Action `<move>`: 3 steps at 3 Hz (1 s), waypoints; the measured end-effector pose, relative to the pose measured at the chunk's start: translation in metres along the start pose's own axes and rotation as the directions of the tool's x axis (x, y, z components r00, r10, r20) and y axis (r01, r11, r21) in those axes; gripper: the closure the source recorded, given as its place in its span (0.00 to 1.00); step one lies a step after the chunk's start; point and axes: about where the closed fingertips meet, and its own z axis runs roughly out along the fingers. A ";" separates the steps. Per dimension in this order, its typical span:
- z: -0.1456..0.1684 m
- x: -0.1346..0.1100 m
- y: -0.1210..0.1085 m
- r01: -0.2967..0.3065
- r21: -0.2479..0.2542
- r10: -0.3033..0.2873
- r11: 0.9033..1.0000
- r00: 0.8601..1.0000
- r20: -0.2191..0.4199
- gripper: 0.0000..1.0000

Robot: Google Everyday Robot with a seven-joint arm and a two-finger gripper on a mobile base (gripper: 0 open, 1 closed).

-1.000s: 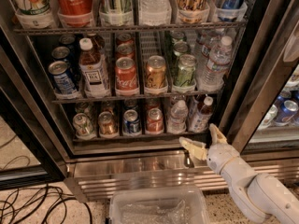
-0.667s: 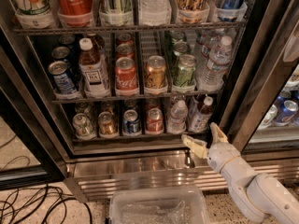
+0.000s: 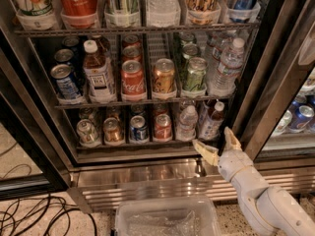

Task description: Pick blue plastic bottle from bottom shelf of fridge

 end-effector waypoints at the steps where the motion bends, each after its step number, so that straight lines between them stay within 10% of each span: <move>1: 0.002 -0.001 0.000 0.026 0.021 -0.027 0.999 0.999 0.017 0.23; 3: 0.005 0.000 0.000 0.054 0.042 -0.056 0.998 0.998 0.032 0.23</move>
Offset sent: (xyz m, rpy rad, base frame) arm 0.0047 0.0002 -0.0006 -0.0480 -0.0599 -0.0433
